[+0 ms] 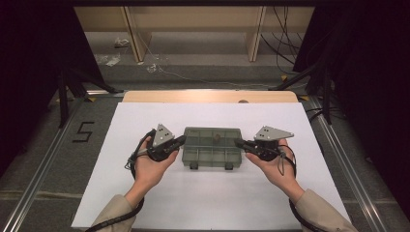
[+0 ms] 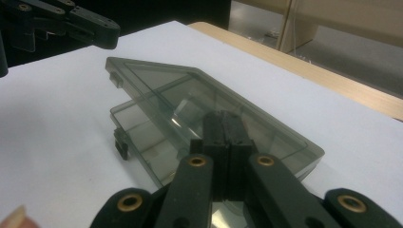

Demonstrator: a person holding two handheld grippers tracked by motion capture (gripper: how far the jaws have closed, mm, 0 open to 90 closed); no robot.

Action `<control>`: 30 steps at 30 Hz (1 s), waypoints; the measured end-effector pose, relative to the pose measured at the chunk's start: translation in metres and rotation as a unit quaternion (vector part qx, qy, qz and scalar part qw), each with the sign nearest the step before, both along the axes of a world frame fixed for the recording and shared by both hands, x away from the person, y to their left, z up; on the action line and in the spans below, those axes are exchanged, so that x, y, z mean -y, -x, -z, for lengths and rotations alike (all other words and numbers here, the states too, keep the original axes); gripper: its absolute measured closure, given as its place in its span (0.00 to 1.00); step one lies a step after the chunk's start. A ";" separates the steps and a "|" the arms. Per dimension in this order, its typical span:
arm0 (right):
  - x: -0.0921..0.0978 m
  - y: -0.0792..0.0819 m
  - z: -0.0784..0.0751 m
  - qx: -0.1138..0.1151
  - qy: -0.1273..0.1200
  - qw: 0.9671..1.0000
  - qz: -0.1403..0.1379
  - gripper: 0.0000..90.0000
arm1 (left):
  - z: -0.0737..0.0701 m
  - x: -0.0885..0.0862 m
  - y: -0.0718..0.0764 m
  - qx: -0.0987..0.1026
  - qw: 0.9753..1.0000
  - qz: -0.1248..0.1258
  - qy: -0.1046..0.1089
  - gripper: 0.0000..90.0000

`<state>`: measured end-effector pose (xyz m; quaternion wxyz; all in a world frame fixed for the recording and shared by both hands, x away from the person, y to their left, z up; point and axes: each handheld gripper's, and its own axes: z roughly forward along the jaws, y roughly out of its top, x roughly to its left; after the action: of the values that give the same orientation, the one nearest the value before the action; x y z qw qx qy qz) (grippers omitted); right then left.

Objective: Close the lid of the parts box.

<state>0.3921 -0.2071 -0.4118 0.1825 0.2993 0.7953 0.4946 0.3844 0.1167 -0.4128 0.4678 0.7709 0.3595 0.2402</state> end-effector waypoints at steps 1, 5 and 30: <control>0.000 0.000 0.000 -0.001 0.004 1.000 0.002 1.00 | 0.001 0.000 0.000 0.000 1.000 0.001 -0.002 0.99; 0.000 0.000 0.001 -0.004 0.008 1.000 0.005 1.00 | 0.003 0.001 -0.001 -0.007 1.000 0.003 -0.007 0.99; -0.003 0.000 0.008 -0.029 0.029 0.999 0.003 1.00 | 0.009 0.006 -0.002 -0.042 0.999 0.020 -0.016 0.99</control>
<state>0.3923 -0.2042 -0.4197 0.1698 0.3105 0.8130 0.4623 0.3860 0.1111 -0.4219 0.4445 0.7948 0.3592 0.2042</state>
